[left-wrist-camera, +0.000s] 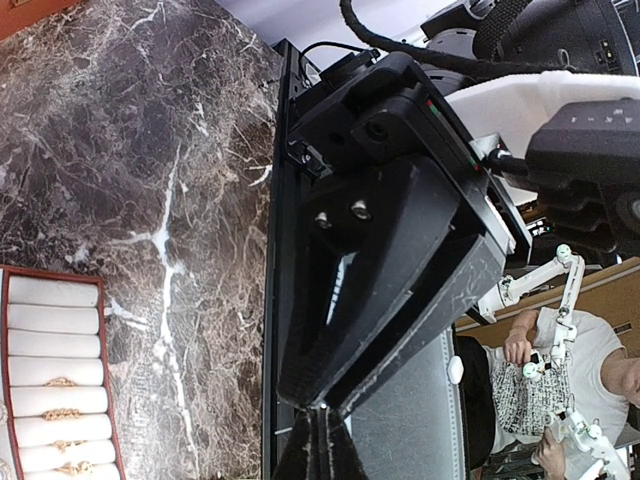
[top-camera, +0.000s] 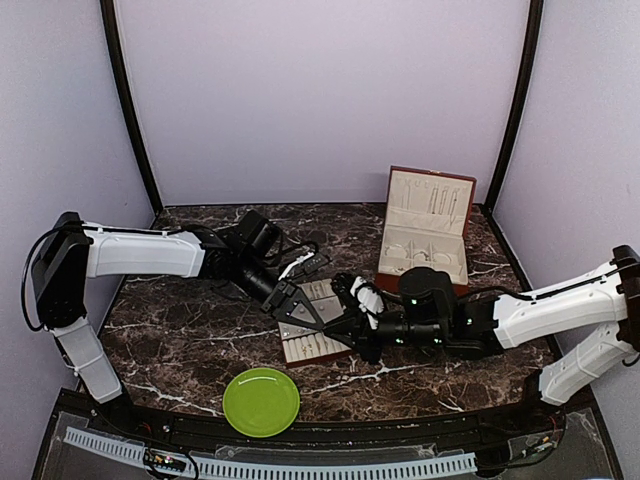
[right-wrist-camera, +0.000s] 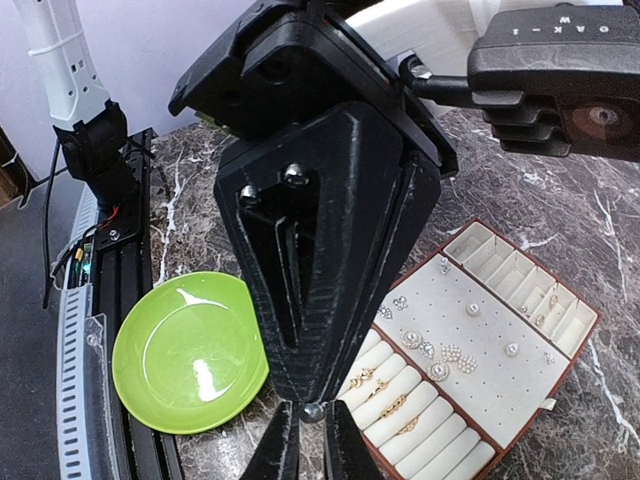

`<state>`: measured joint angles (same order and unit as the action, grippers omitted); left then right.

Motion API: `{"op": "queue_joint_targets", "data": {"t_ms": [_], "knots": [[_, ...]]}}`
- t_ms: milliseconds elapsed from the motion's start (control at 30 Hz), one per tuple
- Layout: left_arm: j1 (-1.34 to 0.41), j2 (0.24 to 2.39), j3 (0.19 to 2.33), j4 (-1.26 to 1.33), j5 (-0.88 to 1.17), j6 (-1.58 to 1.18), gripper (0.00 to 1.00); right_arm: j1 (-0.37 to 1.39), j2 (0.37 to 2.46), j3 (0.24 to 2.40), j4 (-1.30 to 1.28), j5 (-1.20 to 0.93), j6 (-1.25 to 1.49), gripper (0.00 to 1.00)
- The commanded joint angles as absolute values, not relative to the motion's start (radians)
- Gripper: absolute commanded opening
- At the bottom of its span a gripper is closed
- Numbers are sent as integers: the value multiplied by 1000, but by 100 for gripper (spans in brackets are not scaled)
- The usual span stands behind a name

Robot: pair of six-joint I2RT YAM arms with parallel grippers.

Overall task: Organize the mixed jewelry
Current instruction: Pass from the left arm to the right

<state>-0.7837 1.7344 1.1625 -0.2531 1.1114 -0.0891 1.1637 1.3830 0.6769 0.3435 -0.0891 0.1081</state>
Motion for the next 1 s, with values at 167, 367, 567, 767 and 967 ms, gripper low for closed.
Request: {"op": "queue_joint_targets", "data": {"t_ms": [167,367,567,767,967], "knots": [[-790,1697,1187,-265,1124,-76,0,1170,1394,703,372,-72,127,3],[-790,1696,1190,-271,1075,-72,13,1162,1379,687,370,-53,181,2],[-789,1669,1187,-273,1005,-62,34,1141,1362,666,357,-44,231,1],[-769,1618,1177,-263,916,-62,48,1111,1376,653,347,-44,273,1],[-717,1559,1155,-240,742,-94,55,1081,1427,691,300,-48,301,0]]}}
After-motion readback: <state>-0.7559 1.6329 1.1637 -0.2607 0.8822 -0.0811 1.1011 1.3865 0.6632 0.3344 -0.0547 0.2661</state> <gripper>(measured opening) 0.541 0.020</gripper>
